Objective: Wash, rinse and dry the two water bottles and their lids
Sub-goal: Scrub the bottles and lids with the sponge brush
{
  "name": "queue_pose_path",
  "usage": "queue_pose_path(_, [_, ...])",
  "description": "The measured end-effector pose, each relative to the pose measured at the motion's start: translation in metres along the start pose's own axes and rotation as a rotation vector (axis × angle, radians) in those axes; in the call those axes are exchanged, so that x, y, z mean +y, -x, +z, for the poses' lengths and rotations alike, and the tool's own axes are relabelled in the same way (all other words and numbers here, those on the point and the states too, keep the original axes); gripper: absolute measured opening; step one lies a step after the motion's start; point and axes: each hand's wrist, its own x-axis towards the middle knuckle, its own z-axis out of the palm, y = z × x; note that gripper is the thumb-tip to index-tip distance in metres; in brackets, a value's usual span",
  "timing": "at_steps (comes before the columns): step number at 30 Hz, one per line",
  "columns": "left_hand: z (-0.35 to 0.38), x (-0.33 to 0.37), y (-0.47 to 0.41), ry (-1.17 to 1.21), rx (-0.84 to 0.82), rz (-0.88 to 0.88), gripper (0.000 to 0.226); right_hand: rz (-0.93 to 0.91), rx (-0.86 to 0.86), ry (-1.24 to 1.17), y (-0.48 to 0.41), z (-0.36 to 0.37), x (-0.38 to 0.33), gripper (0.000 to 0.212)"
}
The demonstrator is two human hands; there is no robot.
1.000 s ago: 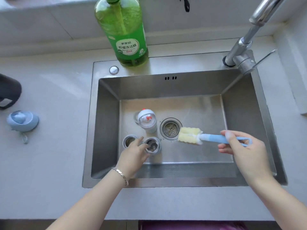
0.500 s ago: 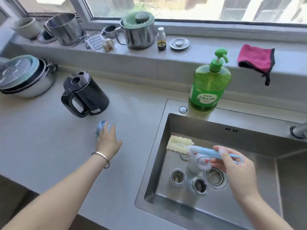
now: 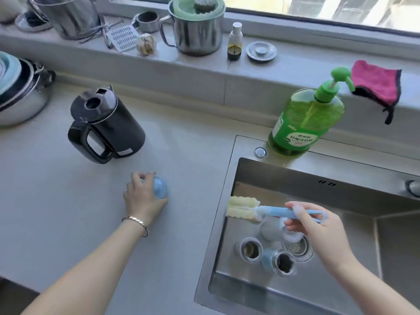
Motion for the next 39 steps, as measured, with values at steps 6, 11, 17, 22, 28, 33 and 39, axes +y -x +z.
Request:
queue_pose_path(6, [-0.016,0.062,0.082,0.391,-0.167,0.107,0.076,0.028,0.022,-0.103,0.009,-0.029,0.002,0.014])
queue_pose_path(11, [-0.022,0.119,0.147,0.54,-0.41,0.159,0.069,0.146,-0.098,-0.408,0.039,-0.099,0.011,0.043])
queue_pose_path(17, [-0.012,0.187,0.208,0.686,-0.513,0.075,0.07,0.251,-0.3,-0.166,0.072,-0.176,0.031,0.046])
queue_pose_path(22, [-0.003,0.233,0.247,0.732,-0.529,0.054,0.063,0.193,-0.204,0.026,0.085,-0.212,0.049,0.016])
queue_pose_path(28, [0.005,0.268,0.28,0.863,-0.529,0.086,0.048,-0.149,-0.236,0.276,0.117,-0.238,0.065,0.03])
queue_pose_path(33, [0.009,0.288,0.303,0.836,-0.506,0.223,0.061,-0.489,-0.181,0.545,0.114,-0.24,0.08,0.045])
queue_pose_path(39, [0.004,0.296,0.298,0.849,-0.436,0.207,0.059,-0.595,-0.096,0.579,0.114,-0.232,0.079,0.05])
